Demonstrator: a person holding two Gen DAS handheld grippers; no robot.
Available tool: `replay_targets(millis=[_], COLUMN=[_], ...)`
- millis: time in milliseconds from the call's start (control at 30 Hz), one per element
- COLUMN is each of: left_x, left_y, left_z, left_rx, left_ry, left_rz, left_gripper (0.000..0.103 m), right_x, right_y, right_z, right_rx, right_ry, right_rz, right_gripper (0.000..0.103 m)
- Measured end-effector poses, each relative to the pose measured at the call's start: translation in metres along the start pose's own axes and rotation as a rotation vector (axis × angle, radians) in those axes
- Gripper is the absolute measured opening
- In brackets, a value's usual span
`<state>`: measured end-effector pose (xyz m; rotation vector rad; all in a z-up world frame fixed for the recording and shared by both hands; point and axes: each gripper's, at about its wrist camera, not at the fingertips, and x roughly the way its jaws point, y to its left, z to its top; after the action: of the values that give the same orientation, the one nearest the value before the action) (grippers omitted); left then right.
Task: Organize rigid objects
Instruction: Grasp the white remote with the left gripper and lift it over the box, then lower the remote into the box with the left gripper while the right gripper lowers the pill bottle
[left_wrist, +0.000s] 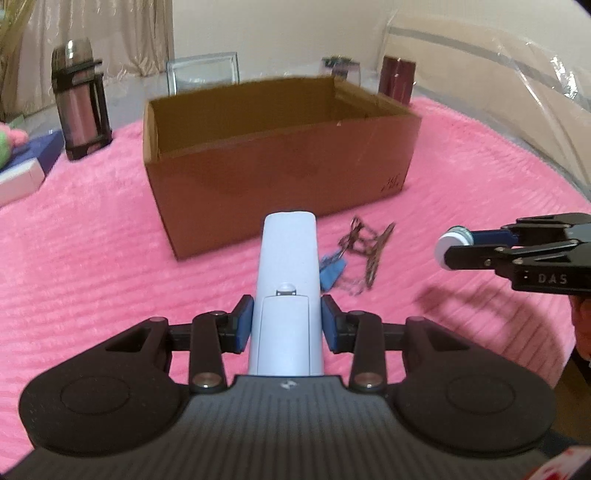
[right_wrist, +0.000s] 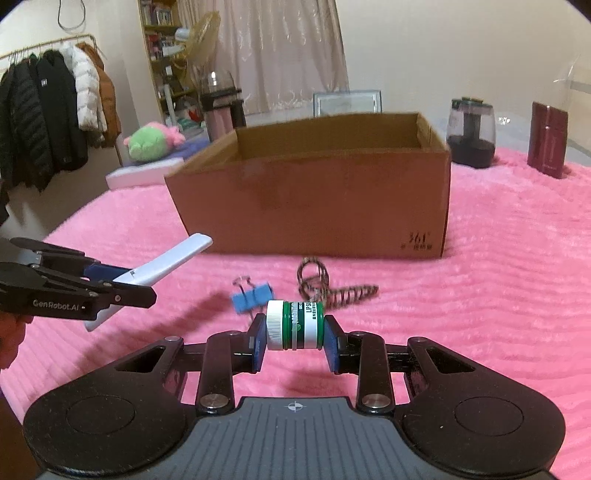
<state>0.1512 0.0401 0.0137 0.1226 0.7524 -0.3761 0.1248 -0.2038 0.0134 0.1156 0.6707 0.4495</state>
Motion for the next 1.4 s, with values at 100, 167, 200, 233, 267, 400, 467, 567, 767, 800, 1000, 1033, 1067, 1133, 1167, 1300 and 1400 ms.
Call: replay_targets(millis=[100,167,200,233,267,400,467,567,767,800,1000,1033,1067,1133,1167,1300,1400], left_x=[-0.013,-0.019,-0.021,-0.023,-0.025,-0.029,-0.028,-0.022,0.012,0.019,0.063,0.070,0.076,0.091,0.098,0.119,0.131], left_y=[-0.004,-0.004,-0.004,-0.003,-0.002,0.003,0.009,0.016,0.034,0.037,0.047,0.047,0.045,0.046,0.046,0.051,0.055], left_z=[0.016,0.028,0.034,0.041,0.047,0.077,0.096,0.121,0.169,0.177,0.204,0.205,0.205,0.207,0.207,0.203,0.200], left_rx=[-0.002,-0.001,-0.002,-0.004,-0.004,0.019,0.018,0.030,0.045,0.046,0.045,0.048,0.054,0.061,0.063,0.069,0.073], left_ry=[-0.030,-0.044,-0.050,-0.056,-0.061,-0.085,-0.095,-0.100,-0.066,-0.060,-0.006,0.004,0.014,0.038,0.049,0.084,0.108], left_rz=[-0.009,-0.010,-0.011,-0.010,-0.007,0.017,0.019,0.031,0.032,0.033,0.023,0.026,0.030,0.034,0.039,0.052,0.058], left_gripper=[0.033,0.033,0.033,0.033,0.033,0.033,0.033,0.033,0.033,0.033,0.033,0.033,0.033,0.033,0.033,0.033,0.033], right_x=[-0.011,-0.016,-0.018,-0.020,-0.022,-0.024,-0.023,-0.017,0.006,0.010,0.042,0.048,0.055,0.067,0.072,0.092,0.105], right_y=[0.001,0.001,0.001,0.001,0.002,-0.003,-0.007,-0.013,-0.030,-0.032,-0.050,-0.053,-0.055,-0.061,-0.063,-0.070,-0.075], right_z=[0.013,0.023,0.029,0.034,0.040,0.066,0.079,0.099,0.140,0.146,0.176,0.179,0.181,0.186,0.186,0.189,0.190], right_rx=[0.006,0.009,0.008,0.005,0.000,0.007,0.014,0.016,0.003,-0.002,0.000,-0.003,-0.004,-0.005,-0.007,-0.014,-0.021], right_ry=[-0.024,-0.038,-0.046,-0.054,-0.062,-0.088,-0.095,-0.101,-0.103,-0.103,-0.083,-0.076,-0.067,-0.048,-0.041,0.000,0.032], right_rz=[0.002,0.006,0.011,0.013,0.015,0.034,0.045,0.053,0.046,0.043,0.028,0.023,0.017,0.007,0.005,-0.003,-0.013], right_gripper=[0.028,0.028,0.028,0.028,0.028,0.028,0.028,0.028,0.028,0.028,0.028,0.028,0.028,0.028,0.028,0.028,0.028])
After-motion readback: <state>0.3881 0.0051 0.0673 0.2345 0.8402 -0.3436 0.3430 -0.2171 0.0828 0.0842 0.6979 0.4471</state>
